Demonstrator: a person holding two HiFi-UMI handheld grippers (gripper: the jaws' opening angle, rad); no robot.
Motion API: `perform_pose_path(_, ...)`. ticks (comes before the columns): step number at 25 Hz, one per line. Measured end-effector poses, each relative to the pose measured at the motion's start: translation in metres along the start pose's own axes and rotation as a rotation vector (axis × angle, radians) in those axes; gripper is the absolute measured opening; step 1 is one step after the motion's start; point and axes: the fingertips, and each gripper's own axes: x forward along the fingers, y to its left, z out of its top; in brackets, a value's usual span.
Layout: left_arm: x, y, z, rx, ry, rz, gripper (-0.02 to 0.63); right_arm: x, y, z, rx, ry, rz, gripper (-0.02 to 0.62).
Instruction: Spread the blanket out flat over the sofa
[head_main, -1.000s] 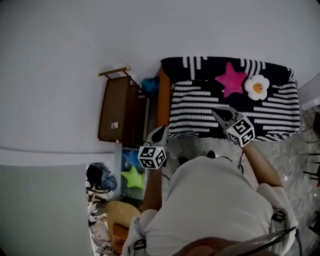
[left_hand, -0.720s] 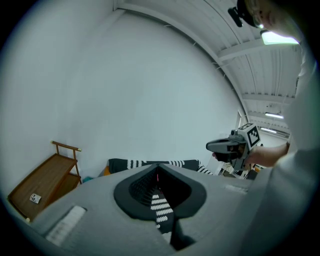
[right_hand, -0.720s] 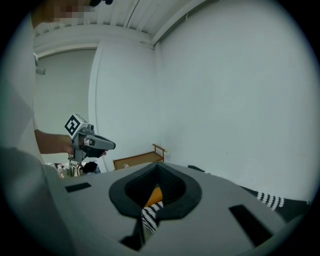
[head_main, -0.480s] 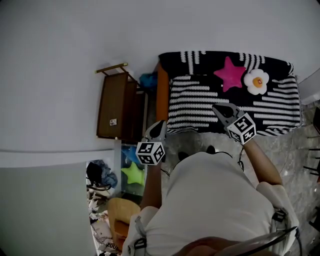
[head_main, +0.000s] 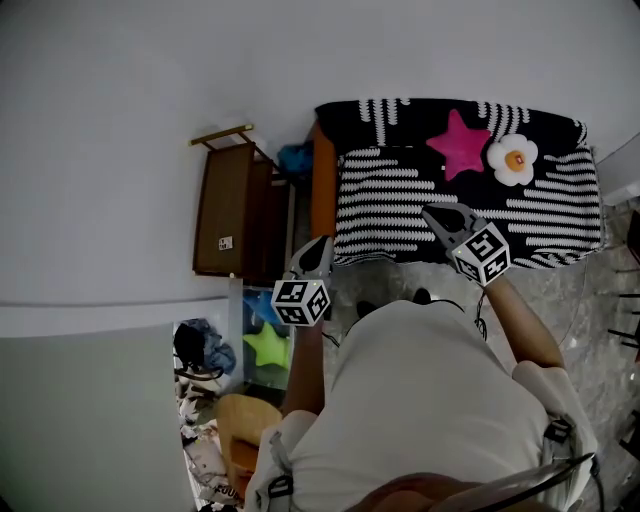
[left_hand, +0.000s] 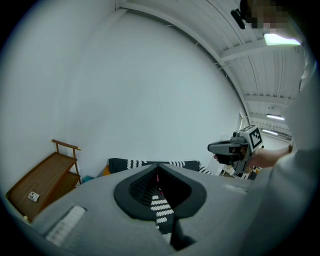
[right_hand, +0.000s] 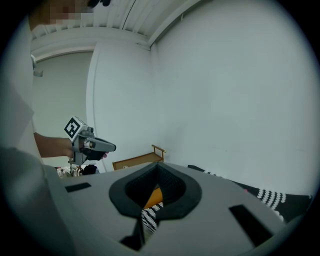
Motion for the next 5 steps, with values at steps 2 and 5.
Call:
perform_pose_path(2, 0.0005, -0.0009, 0.0014, 0.001, 0.0, 0.001, 0.021, -0.0005, -0.0009, 0.0011, -0.001, -0.001, 0.0, 0.003)
perform_pose_path(5, 0.0006, -0.0026, 0.0028, 0.002, -0.001, 0.0, 0.021, -0.0015, -0.0019, 0.002, -0.001, -0.002, -0.001, 0.003)
